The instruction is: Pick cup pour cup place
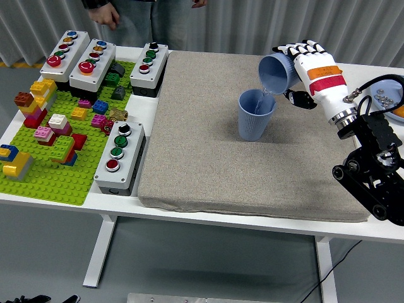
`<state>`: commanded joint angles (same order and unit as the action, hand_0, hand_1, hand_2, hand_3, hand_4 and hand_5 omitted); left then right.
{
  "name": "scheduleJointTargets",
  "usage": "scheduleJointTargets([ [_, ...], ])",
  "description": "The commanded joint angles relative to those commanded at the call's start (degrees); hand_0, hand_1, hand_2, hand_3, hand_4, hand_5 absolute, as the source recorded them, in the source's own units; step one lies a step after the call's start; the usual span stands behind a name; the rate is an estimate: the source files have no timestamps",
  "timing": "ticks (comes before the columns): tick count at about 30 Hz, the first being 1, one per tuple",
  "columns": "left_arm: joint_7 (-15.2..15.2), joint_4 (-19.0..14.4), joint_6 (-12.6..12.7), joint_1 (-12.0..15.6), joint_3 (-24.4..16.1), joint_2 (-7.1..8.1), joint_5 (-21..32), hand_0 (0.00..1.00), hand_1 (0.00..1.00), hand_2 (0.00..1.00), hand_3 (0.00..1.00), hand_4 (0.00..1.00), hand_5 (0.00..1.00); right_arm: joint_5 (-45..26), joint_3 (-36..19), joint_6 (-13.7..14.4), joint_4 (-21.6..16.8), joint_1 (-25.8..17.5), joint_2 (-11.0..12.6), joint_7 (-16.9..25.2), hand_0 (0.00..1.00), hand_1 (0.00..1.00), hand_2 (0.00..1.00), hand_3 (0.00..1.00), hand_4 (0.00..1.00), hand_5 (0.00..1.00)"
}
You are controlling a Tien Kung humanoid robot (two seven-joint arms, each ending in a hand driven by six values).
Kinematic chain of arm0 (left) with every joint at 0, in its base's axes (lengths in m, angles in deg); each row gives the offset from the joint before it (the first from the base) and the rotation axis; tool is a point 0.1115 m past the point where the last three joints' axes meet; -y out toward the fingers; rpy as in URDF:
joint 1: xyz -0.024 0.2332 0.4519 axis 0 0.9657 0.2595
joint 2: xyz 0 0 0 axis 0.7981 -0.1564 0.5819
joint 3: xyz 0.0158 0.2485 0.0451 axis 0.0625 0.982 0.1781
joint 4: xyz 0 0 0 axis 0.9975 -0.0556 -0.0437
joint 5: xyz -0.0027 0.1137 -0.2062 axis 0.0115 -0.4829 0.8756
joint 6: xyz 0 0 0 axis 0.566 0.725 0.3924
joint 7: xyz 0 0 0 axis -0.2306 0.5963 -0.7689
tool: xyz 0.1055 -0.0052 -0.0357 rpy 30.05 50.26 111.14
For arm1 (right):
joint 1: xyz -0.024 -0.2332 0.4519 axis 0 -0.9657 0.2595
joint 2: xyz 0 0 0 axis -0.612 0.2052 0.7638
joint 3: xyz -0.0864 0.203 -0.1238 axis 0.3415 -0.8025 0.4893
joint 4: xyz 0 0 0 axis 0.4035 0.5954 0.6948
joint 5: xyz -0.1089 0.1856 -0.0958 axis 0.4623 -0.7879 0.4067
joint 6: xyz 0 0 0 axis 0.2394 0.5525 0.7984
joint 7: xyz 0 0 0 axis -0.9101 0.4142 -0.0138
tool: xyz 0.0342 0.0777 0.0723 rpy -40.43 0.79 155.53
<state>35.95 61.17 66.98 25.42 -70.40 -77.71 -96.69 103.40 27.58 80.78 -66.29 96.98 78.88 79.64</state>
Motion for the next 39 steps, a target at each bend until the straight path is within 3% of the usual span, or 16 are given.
scheduleJointTargets([
  [18,-0.04,0.00,0.01,-0.21,-0.02,0.14,0.10,0.778,0.762,0.817,0.644,0.511,0.998,2.00,1.37,1.44,-0.03,1.11,1.01,-1.83,0.941,0.780,0.660,0.634,0.705,0.002],
  [39,0.00,0.00,-0.02,-0.23,0.12,0.11,0.16,0.778,0.762,0.817,0.644,0.511,0.998,1.90,1.32,1.17,-0.24,0.63,0.17,-3.19,0.944,0.781,0.664,0.632,0.702,0.002],
])
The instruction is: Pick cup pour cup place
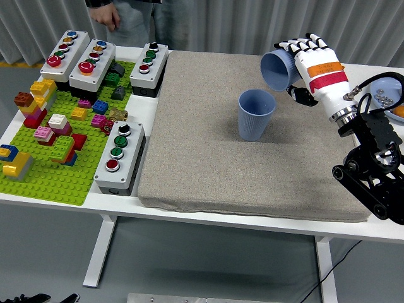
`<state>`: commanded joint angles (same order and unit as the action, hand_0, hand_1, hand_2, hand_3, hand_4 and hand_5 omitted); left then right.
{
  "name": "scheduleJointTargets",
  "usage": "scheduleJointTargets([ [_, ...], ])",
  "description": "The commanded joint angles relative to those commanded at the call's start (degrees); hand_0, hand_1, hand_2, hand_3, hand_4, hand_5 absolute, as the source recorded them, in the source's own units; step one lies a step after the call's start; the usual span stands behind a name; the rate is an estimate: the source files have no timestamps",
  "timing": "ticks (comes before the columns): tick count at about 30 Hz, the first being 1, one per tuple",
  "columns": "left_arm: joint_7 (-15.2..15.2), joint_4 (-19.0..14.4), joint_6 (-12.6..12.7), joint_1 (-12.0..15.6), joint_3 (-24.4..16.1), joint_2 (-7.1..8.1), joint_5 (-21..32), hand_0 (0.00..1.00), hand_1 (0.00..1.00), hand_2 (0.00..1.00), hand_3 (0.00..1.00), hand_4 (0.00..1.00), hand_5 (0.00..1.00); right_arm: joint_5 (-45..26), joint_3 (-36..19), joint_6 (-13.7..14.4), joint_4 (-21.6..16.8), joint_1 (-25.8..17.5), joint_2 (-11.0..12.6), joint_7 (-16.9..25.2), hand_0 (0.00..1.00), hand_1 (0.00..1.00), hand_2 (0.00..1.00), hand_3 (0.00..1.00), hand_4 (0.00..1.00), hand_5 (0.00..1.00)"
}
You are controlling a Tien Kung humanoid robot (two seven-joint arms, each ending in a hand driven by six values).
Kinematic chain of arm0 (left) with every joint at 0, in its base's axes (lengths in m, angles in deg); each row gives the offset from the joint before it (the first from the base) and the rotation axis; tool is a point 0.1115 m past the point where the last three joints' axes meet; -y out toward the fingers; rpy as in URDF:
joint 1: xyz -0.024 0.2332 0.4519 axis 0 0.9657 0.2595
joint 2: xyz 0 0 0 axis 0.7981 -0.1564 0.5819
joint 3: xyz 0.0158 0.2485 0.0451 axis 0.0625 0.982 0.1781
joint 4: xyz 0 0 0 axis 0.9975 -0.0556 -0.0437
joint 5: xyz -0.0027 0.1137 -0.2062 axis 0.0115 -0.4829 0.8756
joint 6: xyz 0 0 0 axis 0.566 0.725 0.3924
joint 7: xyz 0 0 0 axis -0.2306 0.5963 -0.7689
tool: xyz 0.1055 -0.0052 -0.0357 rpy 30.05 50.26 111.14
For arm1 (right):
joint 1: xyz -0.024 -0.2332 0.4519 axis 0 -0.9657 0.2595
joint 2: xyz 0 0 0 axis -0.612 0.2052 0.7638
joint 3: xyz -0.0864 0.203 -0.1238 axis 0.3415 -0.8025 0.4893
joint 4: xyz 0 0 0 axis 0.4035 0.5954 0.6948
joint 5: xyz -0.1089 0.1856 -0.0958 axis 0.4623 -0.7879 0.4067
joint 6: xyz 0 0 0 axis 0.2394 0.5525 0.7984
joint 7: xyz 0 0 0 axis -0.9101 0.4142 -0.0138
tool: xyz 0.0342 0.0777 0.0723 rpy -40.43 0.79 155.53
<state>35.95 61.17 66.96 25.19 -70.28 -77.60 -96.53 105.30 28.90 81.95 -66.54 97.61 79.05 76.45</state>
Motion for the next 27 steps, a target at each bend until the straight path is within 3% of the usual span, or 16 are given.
scheduleJointTargets([
  [7,-0.01,0.00,-0.01,0.00,0.06,-0.01,0.10,0.779,0.762,0.817,0.644,0.511,0.998,-1.86,-0.14,-0.38,0.03,-0.21,-0.09,0.34,0.944,0.781,0.665,0.631,0.703,0.002],
  [14,-0.04,0.00,0.06,0.09,0.04,-0.05,0.10,0.779,0.762,0.817,0.644,0.512,0.998,-13.85,-3.38,-2.78,-1.26,-0.17,0.59,2.25,0.941,0.781,0.662,0.628,0.698,0.002],
  [21,0.00,0.00,0.04,0.44,0.15,-0.07,0.09,0.779,0.762,0.816,0.645,0.511,0.998,-29.93,-7.47,-8.52,-3.36,-0.48,0.96,1.00,0.939,0.780,0.663,0.628,0.699,0.002],
  [27,-0.09,0.00,-0.01,0.48,0.86,-0.11,0.59,0.779,0.762,0.816,0.645,0.511,0.998,-44.46,-14.80,-14.81,-4.19,-1.59,0.57,-2.98,0.936,0.778,0.661,0.634,0.698,0.002],
])
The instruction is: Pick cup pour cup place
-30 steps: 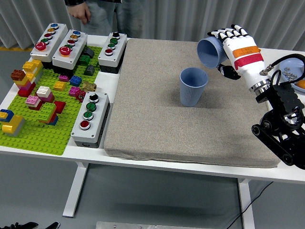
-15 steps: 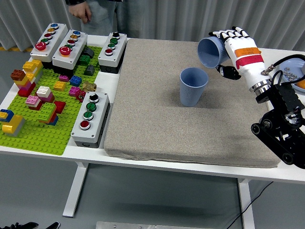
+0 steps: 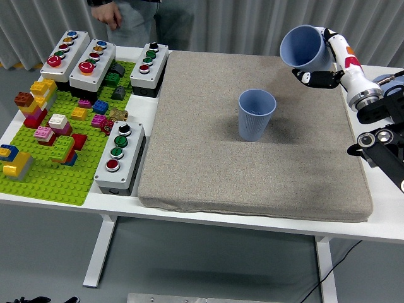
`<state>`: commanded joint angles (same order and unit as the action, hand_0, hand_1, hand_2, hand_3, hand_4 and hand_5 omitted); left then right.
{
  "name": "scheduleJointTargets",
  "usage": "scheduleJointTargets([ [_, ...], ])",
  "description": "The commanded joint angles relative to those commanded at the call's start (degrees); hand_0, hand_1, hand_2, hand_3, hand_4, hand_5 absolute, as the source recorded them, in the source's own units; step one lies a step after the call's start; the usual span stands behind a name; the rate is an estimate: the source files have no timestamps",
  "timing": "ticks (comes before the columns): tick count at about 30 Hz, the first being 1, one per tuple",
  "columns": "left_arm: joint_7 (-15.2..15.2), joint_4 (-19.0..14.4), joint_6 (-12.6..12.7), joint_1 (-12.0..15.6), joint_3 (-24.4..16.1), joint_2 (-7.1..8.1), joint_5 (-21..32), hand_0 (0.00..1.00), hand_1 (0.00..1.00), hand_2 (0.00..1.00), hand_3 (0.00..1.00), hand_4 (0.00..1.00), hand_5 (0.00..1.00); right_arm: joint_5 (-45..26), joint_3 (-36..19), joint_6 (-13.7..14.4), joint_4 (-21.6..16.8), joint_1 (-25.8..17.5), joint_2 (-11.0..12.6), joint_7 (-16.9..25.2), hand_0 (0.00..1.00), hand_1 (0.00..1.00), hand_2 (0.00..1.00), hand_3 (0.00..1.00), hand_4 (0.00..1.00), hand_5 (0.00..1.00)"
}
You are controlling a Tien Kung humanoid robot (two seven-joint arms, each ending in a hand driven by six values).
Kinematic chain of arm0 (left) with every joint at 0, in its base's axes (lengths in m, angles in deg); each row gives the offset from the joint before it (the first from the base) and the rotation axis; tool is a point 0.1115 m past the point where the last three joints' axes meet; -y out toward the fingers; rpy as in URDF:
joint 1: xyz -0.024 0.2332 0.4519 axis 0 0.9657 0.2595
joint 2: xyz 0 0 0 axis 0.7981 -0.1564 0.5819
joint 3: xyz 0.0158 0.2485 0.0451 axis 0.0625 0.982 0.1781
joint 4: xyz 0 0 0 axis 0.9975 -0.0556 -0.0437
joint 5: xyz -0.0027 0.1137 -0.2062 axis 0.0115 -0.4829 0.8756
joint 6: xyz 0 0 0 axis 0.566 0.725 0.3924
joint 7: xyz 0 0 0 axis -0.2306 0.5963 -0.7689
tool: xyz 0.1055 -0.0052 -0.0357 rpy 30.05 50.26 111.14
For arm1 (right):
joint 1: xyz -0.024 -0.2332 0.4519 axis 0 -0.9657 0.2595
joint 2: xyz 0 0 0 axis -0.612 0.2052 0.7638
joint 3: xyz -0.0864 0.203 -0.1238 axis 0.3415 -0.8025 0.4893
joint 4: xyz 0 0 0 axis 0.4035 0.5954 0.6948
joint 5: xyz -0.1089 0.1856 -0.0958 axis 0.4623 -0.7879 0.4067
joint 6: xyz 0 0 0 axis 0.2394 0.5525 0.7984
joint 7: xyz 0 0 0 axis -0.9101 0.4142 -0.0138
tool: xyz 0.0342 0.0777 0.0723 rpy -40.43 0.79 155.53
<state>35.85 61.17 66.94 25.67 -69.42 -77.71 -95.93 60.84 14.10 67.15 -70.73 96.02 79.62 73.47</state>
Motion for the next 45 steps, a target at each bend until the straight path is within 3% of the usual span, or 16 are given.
scheduleJointTargets([
  [5,-0.12,0.00,0.00,0.19,0.58,-0.07,0.54,0.779,0.762,0.816,0.645,0.511,0.998,-12.29,-5.88,-3.18,0.89,-1.38,-0.17,-3.96,0.935,0.778,0.662,0.634,0.696,0.002],
  [9,-0.15,0.00,-0.01,0.31,0.64,-0.12,0.56,0.779,0.762,0.816,0.645,0.511,0.998,-21.97,-8.00,-4.20,1.37,-2.27,-0.41,-5.61,0.935,0.778,0.662,0.634,0.696,0.002],
  [16,-0.25,0.00,-0.03,0.02,0.74,-0.19,0.62,0.779,0.762,0.816,0.645,0.511,0.998,-38.26,-8.70,-4.07,1.64,-2.77,-0.32,-5.85,0.935,0.778,0.662,0.634,0.694,0.002],
  [34,-0.38,0.00,-0.11,-0.45,1.17,-0.51,0.83,0.779,0.762,0.816,0.644,0.510,0.998,-32.99,-5.70,-2.18,1.73,-8.41,0.00,-3.08,0.929,0.777,0.661,0.635,0.702,0.002],
  [45,-0.35,0.00,-0.22,-0.43,1.57,-0.73,1.02,0.778,0.762,0.816,0.643,0.509,0.998,-31.14,-4.79,-3.48,3.00,-11.32,-1.31,-1.50,0.928,0.782,0.661,0.639,0.704,0.002],
])
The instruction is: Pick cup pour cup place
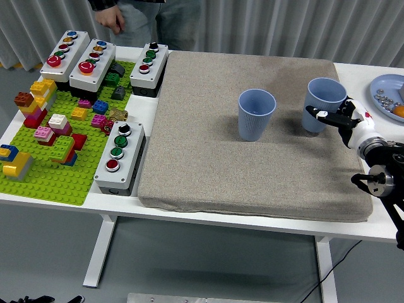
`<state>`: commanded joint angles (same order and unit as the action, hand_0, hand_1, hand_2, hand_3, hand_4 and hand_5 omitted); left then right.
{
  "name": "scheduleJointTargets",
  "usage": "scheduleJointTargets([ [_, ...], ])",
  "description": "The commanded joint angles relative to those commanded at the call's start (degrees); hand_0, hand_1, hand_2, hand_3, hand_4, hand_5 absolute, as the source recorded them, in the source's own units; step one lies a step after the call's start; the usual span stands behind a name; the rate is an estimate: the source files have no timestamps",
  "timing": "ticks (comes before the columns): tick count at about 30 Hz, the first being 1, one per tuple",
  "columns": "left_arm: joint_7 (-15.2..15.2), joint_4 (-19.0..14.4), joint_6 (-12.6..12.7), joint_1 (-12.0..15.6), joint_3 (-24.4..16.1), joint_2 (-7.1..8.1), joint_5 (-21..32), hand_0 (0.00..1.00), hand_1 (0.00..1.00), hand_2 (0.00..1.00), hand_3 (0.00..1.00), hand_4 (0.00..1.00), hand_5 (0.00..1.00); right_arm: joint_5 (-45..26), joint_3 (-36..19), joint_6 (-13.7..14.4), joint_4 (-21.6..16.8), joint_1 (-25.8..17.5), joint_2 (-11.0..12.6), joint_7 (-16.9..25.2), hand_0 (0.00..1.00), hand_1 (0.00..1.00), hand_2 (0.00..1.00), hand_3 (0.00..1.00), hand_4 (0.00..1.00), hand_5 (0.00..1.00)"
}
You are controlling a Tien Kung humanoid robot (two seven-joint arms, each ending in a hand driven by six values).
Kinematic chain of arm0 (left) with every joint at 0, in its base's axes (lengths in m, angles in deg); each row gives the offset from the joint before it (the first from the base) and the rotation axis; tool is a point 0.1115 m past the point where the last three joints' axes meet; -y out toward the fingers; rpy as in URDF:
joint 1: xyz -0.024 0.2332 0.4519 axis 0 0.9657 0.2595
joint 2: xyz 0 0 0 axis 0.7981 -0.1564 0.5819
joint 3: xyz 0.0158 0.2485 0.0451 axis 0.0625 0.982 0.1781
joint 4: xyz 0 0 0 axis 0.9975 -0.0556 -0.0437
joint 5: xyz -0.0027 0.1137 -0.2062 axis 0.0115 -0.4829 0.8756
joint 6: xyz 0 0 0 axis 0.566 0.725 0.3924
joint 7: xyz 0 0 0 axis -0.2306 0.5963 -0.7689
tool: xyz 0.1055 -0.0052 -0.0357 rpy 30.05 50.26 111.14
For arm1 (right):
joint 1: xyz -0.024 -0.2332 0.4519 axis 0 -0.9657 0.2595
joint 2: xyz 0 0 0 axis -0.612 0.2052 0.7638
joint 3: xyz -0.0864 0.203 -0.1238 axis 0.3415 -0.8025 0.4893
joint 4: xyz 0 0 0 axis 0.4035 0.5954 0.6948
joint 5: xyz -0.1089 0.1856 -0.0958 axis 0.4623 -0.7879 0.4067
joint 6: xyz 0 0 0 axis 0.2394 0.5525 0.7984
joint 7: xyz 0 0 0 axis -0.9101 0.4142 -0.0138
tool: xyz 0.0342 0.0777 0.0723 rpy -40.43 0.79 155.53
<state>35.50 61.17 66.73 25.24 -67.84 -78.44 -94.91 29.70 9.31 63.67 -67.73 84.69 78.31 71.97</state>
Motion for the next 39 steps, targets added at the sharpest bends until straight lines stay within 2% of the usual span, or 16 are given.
scheduleJointTargets([
  [10,-0.10,0.00,0.00,-0.06,0.63,-0.01,0.49,0.778,0.761,0.816,0.642,0.508,0.998,-3.15,1.11,-3.83,3.08,-0.71,-1.41,4.24,0.927,0.783,0.665,0.639,0.701,0.002],
  [19,-0.11,0.00,0.00,0.05,0.62,0.00,0.49,0.778,0.762,0.815,0.641,0.508,0.998,-1.73,1.10,-3.54,2.08,-0.61,-1.53,5.42,0.926,0.783,0.668,0.640,0.700,0.002],
  [20,-0.10,0.00,0.00,0.06,0.58,0.00,0.40,0.776,0.762,0.815,0.640,0.508,0.998,-1.09,1.15,-3.53,1.98,-0.55,-1.51,5.68,0.929,0.786,0.673,0.682,0.702,0.002],
  [25,-0.08,0.00,-0.04,0.11,0.61,0.01,0.33,0.776,0.762,0.815,0.640,0.508,0.998,0.90,1.14,-3.27,1.99,-0.64,-1.42,6.12,0.929,0.786,0.673,0.682,0.702,0.002],
  [26,-0.08,0.00,-0.04,0.11,0.61,0.00,0.32,0.777,0.762,0.816,0.639,0.507,0.998,1.06,1.15,-3.24,2.04,-0.67,-1.40,6.15,0.929,0.786,0.682,0.717,0.702,0.002],
  [39,-0.24,0.00,-0.09,0.18,1.47,0.01,1.07,0.777,0.761,0.816,0.637,0.508,0.998,2.69,2.01,-2.59,3.12,-0.91,-1.38,7.43,0.929,0.788,0.682,0.708,0.696,0.002],
])
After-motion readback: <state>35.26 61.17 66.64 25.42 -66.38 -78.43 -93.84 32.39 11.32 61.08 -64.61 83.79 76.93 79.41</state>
